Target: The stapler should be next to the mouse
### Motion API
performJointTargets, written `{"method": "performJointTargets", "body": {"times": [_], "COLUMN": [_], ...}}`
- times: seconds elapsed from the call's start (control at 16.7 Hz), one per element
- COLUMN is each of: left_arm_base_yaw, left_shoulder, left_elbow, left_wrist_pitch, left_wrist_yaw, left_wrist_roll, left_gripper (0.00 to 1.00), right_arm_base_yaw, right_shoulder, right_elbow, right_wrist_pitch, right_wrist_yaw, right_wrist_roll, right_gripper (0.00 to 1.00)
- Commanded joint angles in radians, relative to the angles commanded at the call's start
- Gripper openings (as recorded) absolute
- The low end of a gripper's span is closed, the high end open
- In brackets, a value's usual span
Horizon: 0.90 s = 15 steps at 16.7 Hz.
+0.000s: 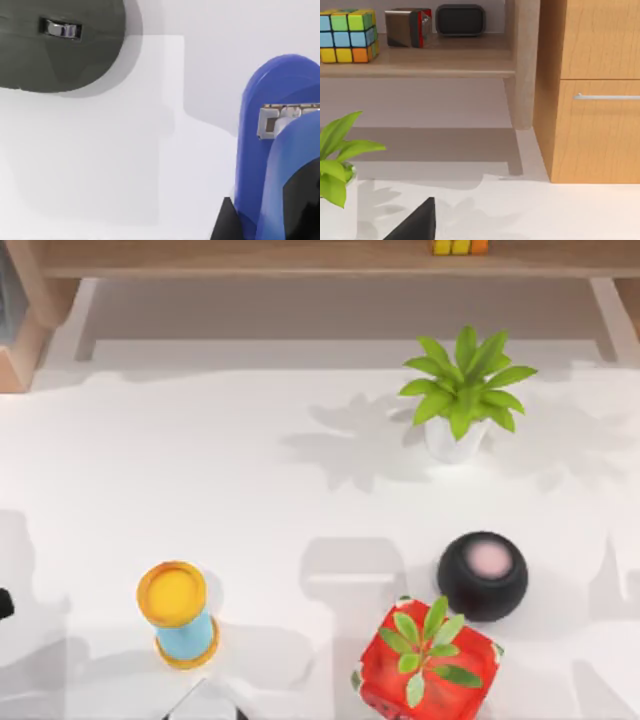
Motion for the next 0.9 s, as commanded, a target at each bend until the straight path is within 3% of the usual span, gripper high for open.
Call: {"method": "performJointTargets", "body": {"times": [0.66, 0.9], "left_arm_base_yaw": [0.125, 0.155], "left_shoulder": [0.529, 0.639], "left_elbow": [0.615, 0.760], "left_wrist_pitch": [-0.103, -0.114], "left_wrist_yaw": [0.008, 0.011], "left_wrist_roll": [0.534, 0.670], "left_gripper": [0.00, 0.00], "right_arm_base_yaw": [0.000, 0.000], "right_shoulder": [0.000, 0.000], "right_elbow": [0.000, 0.000], "right_wrist_pitch": [0.000, 0.000], "right_wrist_yaw": [0.000, 0.000], "right_wrist_roll": [0.000, 0.000], "right_gripper": [1.00, 1.00]}}
